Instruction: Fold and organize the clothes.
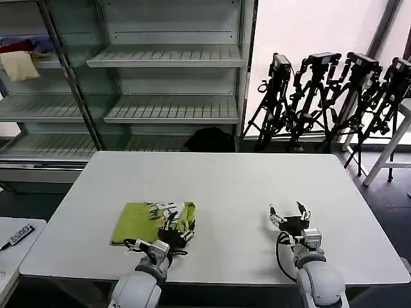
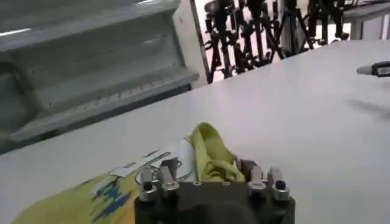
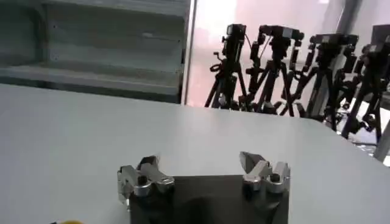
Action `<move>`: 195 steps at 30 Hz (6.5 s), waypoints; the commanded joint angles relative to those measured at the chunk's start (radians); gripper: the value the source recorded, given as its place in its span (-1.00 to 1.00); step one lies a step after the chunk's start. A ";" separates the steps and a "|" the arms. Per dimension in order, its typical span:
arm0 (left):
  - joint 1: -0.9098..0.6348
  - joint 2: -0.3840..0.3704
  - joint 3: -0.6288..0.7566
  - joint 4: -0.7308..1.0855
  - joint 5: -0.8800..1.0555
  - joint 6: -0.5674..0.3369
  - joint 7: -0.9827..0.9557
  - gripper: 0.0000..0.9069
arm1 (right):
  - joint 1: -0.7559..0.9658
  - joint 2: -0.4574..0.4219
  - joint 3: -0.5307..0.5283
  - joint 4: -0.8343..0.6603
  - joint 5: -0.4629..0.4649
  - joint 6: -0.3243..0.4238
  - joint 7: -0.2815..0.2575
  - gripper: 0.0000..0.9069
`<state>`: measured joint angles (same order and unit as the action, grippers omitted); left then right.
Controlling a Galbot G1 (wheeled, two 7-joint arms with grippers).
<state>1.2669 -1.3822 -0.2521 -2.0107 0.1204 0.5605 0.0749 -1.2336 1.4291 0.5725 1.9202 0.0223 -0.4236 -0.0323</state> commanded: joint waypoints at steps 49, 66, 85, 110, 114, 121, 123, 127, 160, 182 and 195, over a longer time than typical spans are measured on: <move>0.056 0.088 -0.512 0.092 -0.666 -0.020 0.043 1.00 | 0.020 -0.002 -0.057 0.022 -0.008 0.014 -0.030 1.00; 0.040 0.065 -0.470 0.114 -0.590 -0.007 0.042 -0.96 | 0.016 -0.001 -0.053 0.021 -0.011 0.017 -0.025 1.00; 0.056 0.073 -0.497 0.134 -0.700 -0.137 0.095 -1.00 | 0.020 0.006 -0.052 0.007 -0.011 0.019 -0.014 1.00; 0.049 0.336 -0.764 0.247 -0.584 -0.253 0.191 -1.00 | 0.012 -0.004 -0.036 -0.002 0.007 0.027 -0.007 1.00; 0.017 0.440 -0.874 0.220 -0.603 -0.222 0.202 -1.00 | 0.016 -0.003 -0.039 -0.003 0.008 0.029 -0.007 1.00; -0.048 0.557 -0.959 0.095 -0.527 -0.185 0.237 -1.00 | 0.017 -0.002 -0.042 0.004 0.008 0.028 -0.008 1.00; -0.034 0.551 -0.918 0.013 -0.490 -0.169 0.252 -1.00 | 0.013 -0.002 -0.039 0.003 0.009 0.032 -0.008 1.00; 0.024 0.436 -0.757 -0.083 -0.325 -0.205 0.280 -1.00 | -0.003 0.001 -0.034 0.004 0.011 0.044 -0.008 1.00; -0.147 -0.042 -0.001 0.159 -0.181 -0.216 -0.055 -0.98 | -0.041 0.010 -0.067 0.106 0.060 -0.033 -0.052 1.00; -0.123 0.077 -0.072 -0.050 -0.347 -0.152 -0.094 1.00 | 0.024 0.079 -0.339 0.081 0.299 -0.157 0.084 1.00; 0.039 0.137 -0.455 -0.130 -0.471 -0.188 -0.035 1.00 | 0.183 0.158 -0.462 -0.113 0.571 -0.159 0.324 1.00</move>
<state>1.1849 -1.2994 -0.4429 -2.0540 -0.2399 0.3880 0.0155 -1.1576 1.5379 0.2174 1.9433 0.4212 -0.5714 0.1222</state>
